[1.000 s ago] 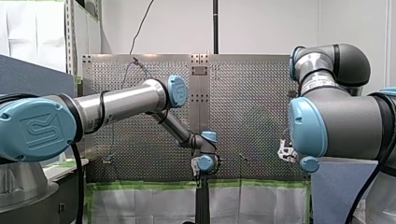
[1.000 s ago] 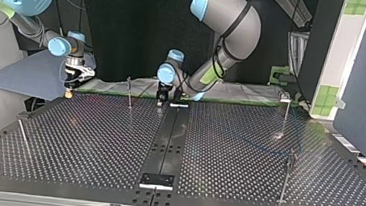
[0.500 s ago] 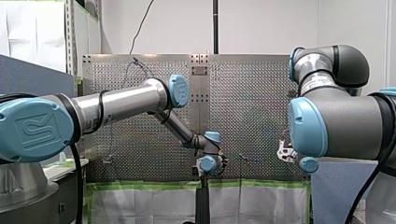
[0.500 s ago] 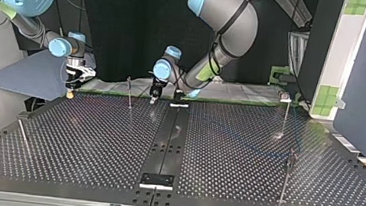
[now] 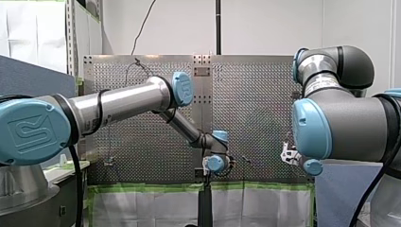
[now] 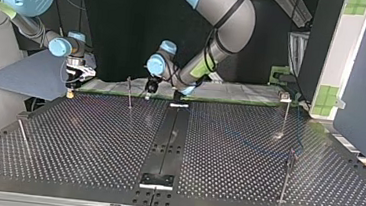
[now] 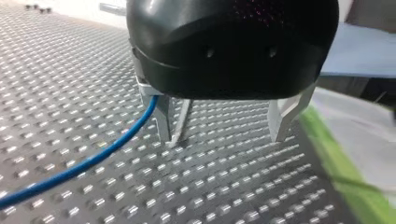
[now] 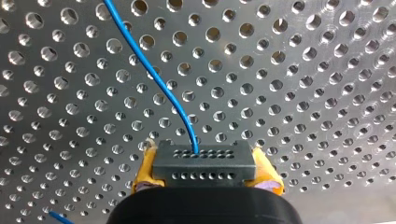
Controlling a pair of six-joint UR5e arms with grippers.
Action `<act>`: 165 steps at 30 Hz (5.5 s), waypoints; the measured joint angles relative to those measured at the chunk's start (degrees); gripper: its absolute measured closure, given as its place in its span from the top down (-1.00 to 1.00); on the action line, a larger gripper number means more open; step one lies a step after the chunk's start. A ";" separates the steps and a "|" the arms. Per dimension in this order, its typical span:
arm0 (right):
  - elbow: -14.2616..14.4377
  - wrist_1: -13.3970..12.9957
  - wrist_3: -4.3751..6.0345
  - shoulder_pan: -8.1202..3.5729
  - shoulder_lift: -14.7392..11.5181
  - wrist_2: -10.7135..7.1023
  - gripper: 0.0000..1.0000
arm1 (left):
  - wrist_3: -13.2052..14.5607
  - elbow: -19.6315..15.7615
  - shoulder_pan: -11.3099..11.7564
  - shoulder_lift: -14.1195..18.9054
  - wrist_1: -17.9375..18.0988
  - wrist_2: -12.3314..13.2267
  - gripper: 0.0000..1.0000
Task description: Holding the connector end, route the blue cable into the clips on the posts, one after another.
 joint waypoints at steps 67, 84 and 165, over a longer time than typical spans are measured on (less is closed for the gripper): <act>0.00 -0.52 -0.07 0.97 0.54 -2.04 -1.00 | 1.43 -14.33 -5.97 10.20 4.89 -0.37 0.98; 0.00 -1.00 0.28 1.28 0.54 -2.74 -1.00 | -1.75 -14.33 -5.71 9.29 3.88 -0.46 0.98; -0.01 -1.31 0.88 1.95 0.66 -3.34 -1.00 | -7.21 -36.58 -2.90 30.80 17.71 -9.66 0.98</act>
